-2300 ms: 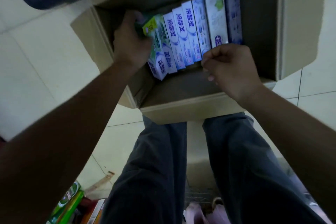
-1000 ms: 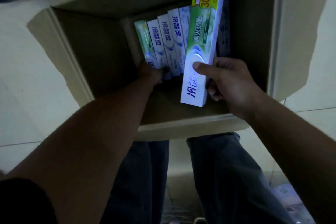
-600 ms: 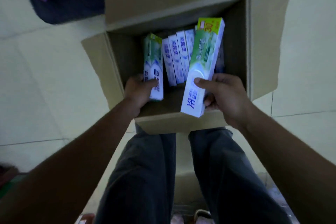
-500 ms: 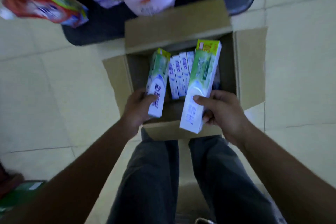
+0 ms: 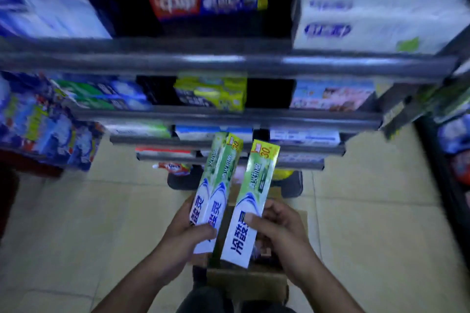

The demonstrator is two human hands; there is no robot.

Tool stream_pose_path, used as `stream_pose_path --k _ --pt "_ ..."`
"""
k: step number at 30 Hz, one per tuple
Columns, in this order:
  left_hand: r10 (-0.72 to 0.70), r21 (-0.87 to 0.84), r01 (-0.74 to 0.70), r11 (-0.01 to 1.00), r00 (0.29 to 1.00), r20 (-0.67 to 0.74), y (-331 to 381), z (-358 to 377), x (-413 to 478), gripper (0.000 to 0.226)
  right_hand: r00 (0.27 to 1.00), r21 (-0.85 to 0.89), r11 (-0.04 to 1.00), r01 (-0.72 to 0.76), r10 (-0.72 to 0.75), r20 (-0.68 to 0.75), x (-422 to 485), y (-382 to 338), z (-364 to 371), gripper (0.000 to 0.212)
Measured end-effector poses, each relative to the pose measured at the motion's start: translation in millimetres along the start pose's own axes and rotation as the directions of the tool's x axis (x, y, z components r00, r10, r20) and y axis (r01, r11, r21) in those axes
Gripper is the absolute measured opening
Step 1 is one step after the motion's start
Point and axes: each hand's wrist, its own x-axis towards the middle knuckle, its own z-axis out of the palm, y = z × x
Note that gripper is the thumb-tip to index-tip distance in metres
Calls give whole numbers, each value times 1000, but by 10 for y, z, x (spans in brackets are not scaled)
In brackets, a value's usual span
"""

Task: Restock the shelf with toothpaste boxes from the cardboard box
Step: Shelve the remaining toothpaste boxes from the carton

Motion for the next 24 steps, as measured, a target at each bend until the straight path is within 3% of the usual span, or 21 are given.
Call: stream_pose_path --k 2,5,8,11,14,15,18,21,22,24 --pt "57 -4 -57 998 998 8 394 74 -263 53 995 -27 996 89 -87 43 -222 -363 125 42" --pt "143 -3 -143 990 990 16 831 153 -627 60 978 -49 980 191 -187 88 -492 -790 257 45" --pt "241 4 -242 970 967 -84 1153 213 -982 81 953 -48 959 278 -270 137 -726 -1204 398 49" --pt "345 2 -348 937 927 -151 1387 258 -1224 80 917 -8 925 380 -375 136 -907 -1562 530 52" --pt "457 -19 -467 884 872 -177 1643 323 -1413 76 859 87 870 486 -494 134 -1071 -1869 679 30" --pt "490 -31 -504 863 852 -184 1724 354 -1454 77 847 117 857 502 -514 134 -1116 -1952 720 24" --pt "574 -70 -598 798 791 -211 1938 466 -1572 70 817 222 842 491 -534 217 -1267 -2176 840 35" --pt "605 -114 -667 737 725 -331 2100 503 -1630 50 780 209 839 503 -545 308 -1354 -2318 914 42" --pt "607 -139 -681 719 713 -352 2136 486 -1642 48 774 200 840 505 -543 327 -1389 -2361 940 39" --pt "616 -172 -704 689 694 -374 2231 408 -1700 54 762 206 833 514 -554 336 -1410 -2459 983 52"
